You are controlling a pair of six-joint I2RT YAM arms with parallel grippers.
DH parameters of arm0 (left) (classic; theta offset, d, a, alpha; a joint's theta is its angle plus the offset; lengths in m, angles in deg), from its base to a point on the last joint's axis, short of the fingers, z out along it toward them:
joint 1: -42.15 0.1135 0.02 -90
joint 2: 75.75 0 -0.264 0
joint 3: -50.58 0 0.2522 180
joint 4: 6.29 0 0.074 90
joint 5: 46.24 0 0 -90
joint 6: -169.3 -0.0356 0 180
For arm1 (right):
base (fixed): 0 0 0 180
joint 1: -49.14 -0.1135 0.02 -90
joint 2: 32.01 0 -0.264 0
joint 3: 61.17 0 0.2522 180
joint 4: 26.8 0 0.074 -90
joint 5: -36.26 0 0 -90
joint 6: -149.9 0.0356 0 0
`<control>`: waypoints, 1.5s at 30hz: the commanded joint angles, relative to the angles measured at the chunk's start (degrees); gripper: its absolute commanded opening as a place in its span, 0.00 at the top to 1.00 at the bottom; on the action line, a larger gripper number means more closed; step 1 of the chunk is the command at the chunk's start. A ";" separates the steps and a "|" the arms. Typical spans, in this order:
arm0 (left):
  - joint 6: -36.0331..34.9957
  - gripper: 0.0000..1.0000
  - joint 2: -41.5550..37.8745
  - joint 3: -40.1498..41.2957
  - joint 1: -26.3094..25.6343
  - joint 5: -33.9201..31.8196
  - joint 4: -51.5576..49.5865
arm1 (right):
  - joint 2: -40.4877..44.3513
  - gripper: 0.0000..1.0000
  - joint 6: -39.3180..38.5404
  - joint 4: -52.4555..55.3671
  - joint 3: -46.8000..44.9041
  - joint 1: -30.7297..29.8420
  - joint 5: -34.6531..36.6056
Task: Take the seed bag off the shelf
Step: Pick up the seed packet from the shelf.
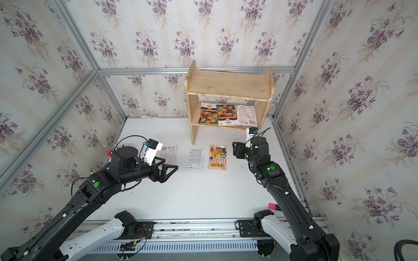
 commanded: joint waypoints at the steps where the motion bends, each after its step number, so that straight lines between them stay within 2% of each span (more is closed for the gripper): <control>1: -0.42 0.00 -0.05 -0.65 -0.02 0.23 1.03 | -2.10 0.34 -1.43 -3.09 1.68 0.41 2.92; 12: -0.27 0.00 0.31 -0.71 -0.02 0.00 1.28 | -12.90 0.34 -2.75 -9.01 7.63 4.51 6.18; 26: 0.24 0.00 2.24 -1.24 -0.02 0.62 2.42 | -27.61 0.32 -7.62 -12.23 19.33 6.22 9.36; 33: 0.09 0.00 3.38 -1.59 -0.11 2.77 2.90 | -32.41 0.30 -8.66 -15.91 20.78 6.63 11.21; 45: -0.07 0.00 3.82 -1.76 -0.20 2.84 2.36 | -38.01 0.28 -11.30 -18.50 24.33 6.76 13.77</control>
